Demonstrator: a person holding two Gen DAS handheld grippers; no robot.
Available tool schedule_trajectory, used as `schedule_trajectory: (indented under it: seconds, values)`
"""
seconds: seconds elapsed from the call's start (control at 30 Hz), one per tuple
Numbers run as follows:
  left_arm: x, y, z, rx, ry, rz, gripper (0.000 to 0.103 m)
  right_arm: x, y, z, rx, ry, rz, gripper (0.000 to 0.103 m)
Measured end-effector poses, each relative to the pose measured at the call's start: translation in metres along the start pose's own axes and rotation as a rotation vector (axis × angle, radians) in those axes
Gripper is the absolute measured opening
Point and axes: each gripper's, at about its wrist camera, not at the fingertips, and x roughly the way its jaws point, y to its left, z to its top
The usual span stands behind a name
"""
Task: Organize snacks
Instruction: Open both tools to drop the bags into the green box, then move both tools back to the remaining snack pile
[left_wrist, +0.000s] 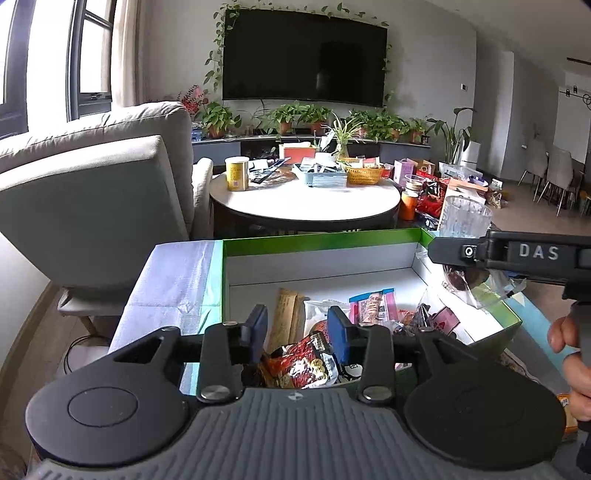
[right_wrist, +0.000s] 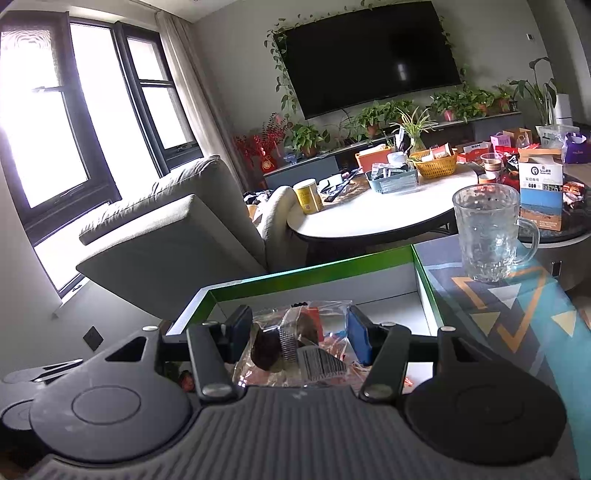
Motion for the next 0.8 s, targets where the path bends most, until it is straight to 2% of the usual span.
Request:
schedule_trajectory:
  seconds: [0.4,0.57,0.8]
  values:
    - [-0.008,0.0,-0.004,-0.02,0.012,0.001,0.034,0.018,-0.009,0.0,0.049,0.048,-0.056,0.067]
    - [-0.01,-0.001,-0.007,-0.013,0.02,-0.001,0.034,0.021,-0.016,-0.003,0.11,0.068,-0.084,0.078]
    - [-0.009,-0.003,-0.008,-0.015,0.029,0.001,0.034,0.012,-0.017,-0.001,0.12,0.056,-0.074,0.078]
